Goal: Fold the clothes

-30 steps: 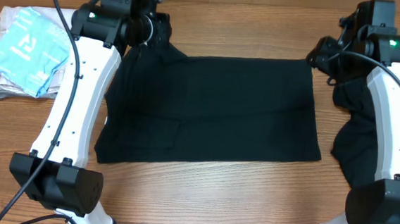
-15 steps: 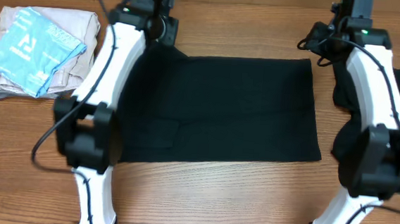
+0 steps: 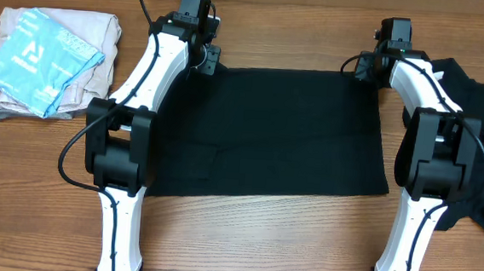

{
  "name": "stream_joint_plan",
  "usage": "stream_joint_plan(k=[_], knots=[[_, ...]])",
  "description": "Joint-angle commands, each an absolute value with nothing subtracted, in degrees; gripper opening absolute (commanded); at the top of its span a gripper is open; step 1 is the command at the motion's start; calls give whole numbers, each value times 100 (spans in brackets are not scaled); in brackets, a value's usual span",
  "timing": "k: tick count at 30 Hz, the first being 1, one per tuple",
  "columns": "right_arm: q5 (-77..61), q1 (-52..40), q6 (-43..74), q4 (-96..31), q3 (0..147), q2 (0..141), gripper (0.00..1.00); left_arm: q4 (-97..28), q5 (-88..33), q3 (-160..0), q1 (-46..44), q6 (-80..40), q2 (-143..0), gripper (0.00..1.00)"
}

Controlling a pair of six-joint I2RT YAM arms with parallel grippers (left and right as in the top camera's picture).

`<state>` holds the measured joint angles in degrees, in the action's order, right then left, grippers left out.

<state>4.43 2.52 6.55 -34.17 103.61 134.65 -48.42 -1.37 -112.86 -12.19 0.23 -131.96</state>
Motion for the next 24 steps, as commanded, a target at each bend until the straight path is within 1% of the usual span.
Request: stream_joint_plan(k=[1,6,14,19,24], knots=[[685,290,596,-3496,10420,13657,49,-4910,-86,-11336,-1251,132,-13113,48],[685,290,596,-3564,10422,13657,49,-4899,-86,-11336,-1253,132,-13113,49],[683,301,596,-4187,11043,13642,54,-4897,-86,-11336,-1251,132,-13113,50],[637,301,598,-4582,11555,13642,54,-4897,-89,-11336,-1256,130,-13113,51],[639,301,604,-4775,11579,13644,54,-4884,-89,-11336,-1256,132,-13113,52]])
